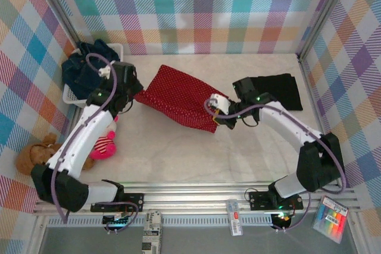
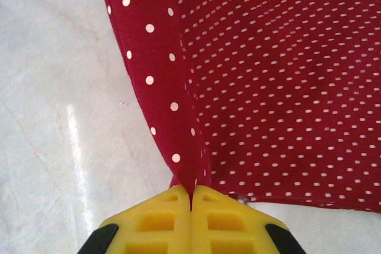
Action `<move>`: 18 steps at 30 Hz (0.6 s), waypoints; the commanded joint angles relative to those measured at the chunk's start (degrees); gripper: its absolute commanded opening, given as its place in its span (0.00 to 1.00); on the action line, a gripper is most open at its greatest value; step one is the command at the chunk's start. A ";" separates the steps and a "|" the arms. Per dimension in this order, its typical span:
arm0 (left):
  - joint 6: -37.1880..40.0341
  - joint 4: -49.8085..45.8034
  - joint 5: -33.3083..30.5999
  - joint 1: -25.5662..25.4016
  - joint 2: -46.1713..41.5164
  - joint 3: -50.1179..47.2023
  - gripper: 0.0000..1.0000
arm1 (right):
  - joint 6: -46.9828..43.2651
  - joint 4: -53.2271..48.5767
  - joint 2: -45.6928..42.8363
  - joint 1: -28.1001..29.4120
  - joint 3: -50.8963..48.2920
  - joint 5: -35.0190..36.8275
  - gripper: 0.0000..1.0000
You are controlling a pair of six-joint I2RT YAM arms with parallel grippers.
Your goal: Fold and stack the skirts
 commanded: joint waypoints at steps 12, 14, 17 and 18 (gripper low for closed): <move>13.59 8.56 0.83 0.97 26.83 25.13 0.00 | -0.25 -12.07 23.15 -12.66 21.31 -14.79 0.00; 13.65 8.64 1.14 0.95 30.36 27.98 0.00 | -0.10 -13.05 26.09 -13.04 23.82 -14.72 0.00; 13.46 7.45 0.74 0.95 35.19 32.37 0.00 | 0.55 -13.64 29.69 -13.22 26.49 -13.84 0.00; 13.32 7.24 0.71 0.95 36.56 33.54 0.00 | 1.06 -13.44 30.51 -13.35 27.06 -13.07 0.00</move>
